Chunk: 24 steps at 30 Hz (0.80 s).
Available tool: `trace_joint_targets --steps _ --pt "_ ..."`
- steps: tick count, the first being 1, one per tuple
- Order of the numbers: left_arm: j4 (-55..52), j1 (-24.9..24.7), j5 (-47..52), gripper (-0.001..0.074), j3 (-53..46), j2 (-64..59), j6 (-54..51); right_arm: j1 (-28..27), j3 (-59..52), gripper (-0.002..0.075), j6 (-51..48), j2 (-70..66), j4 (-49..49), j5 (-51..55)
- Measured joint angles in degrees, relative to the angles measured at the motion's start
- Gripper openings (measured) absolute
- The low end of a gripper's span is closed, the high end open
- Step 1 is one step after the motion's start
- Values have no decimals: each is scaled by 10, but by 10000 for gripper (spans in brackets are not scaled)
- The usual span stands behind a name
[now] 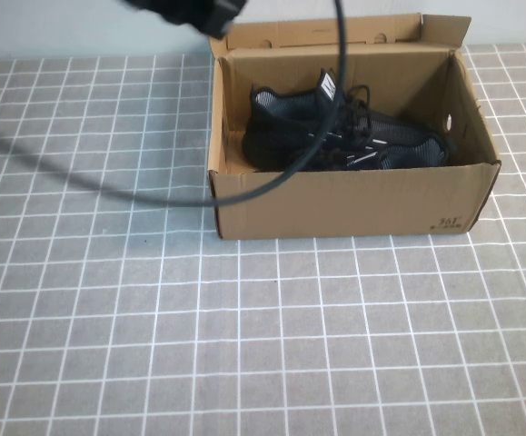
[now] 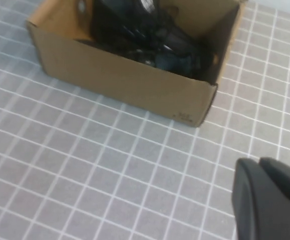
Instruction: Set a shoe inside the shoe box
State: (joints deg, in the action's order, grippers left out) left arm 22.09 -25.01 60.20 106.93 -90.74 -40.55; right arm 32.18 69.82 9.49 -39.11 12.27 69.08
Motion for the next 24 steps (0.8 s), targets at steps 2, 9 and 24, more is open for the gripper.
trace_joint_targets --steps 2,9,24 --pt "-6 0 -33 1 -64 59 15 0 -11 -16 0 42 -10 9" --pt "-6 0 -226 1 -335 284 31 0 -71 -16 3 169 -24 33" --pt "71 0 -592 1 -875 729 47 0 -264 -16 5 374 -53 -202"
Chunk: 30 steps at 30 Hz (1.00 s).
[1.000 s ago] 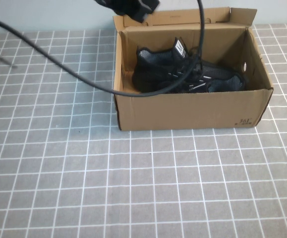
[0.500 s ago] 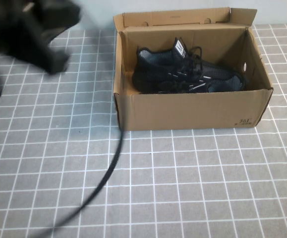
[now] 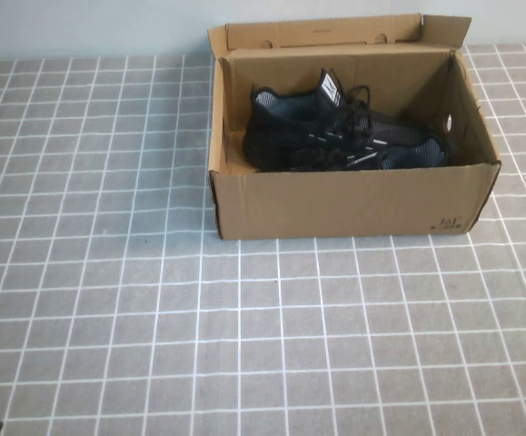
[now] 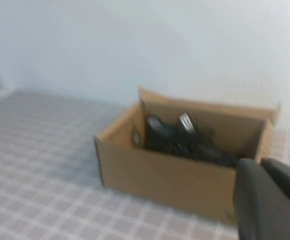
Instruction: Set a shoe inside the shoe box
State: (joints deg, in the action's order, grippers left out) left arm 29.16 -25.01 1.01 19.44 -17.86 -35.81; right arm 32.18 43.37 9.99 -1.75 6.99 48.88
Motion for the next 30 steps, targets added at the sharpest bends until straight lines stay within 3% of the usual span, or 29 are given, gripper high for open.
trace_joint_targets --steps 10,16,30 --pt "11 0 -46 1 -193 118 1 0 -191 -16 1 19 -102 -295" --pt "11 0 -3 1 -209 118 1 0 -259 -16 1 19 -105 -434" --pt "9 0 29 1 -209 118 1 0 -266 -16 1 19 -106 -440"
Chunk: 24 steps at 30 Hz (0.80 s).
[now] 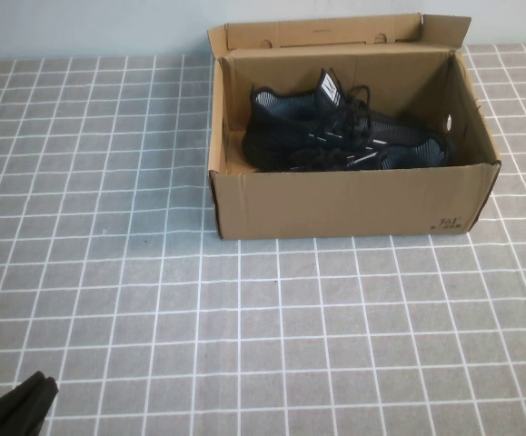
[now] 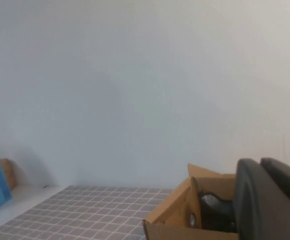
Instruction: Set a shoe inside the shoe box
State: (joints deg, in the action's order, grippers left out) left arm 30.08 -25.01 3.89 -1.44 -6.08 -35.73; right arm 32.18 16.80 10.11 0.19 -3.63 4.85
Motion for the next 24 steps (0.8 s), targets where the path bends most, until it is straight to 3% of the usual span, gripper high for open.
trace_joint_targets --steps 14,19,24 --pt "-1 0 0 1 0 0 0 -17 -3 -17 -52 0 66 79" --pt "-2 0 2 1 0 0 0 -128 -56 -16 -57 0 74 43" --pt "-2 0 4 1 0 0 0 -261 -160 -16 -57 0 26 -80"
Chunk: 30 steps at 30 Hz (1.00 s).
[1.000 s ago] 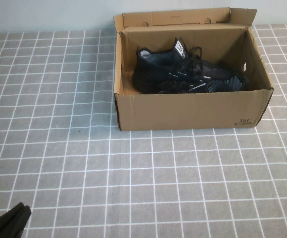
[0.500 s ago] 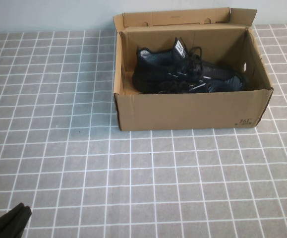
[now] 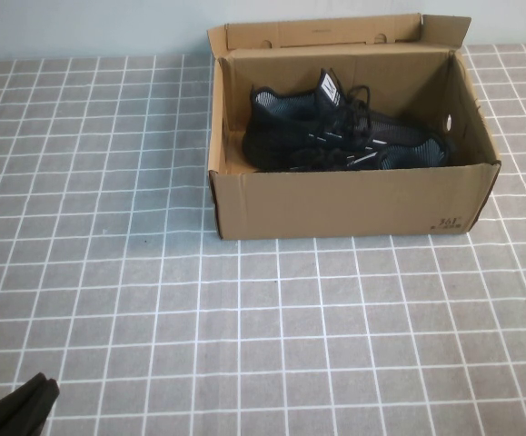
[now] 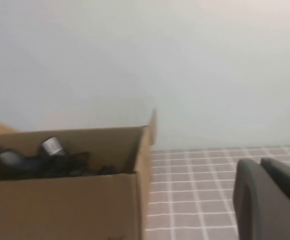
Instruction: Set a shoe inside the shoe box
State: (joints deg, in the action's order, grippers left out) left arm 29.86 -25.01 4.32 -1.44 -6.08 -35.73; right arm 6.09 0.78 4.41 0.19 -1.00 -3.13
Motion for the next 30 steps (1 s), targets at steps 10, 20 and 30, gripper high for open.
trace_joint_targets --steps 10,20,30 --pt "0 0 1 1 0 0 0 -59 -22 -16 -2 2 -41 79" --pt "0 0 1 1 -1 0 0 -59 -22 -16 -4 2 -9 224" --pt "0 0 1 1 -1 0 0 -59 -22 -16 -4 2 -6 224"
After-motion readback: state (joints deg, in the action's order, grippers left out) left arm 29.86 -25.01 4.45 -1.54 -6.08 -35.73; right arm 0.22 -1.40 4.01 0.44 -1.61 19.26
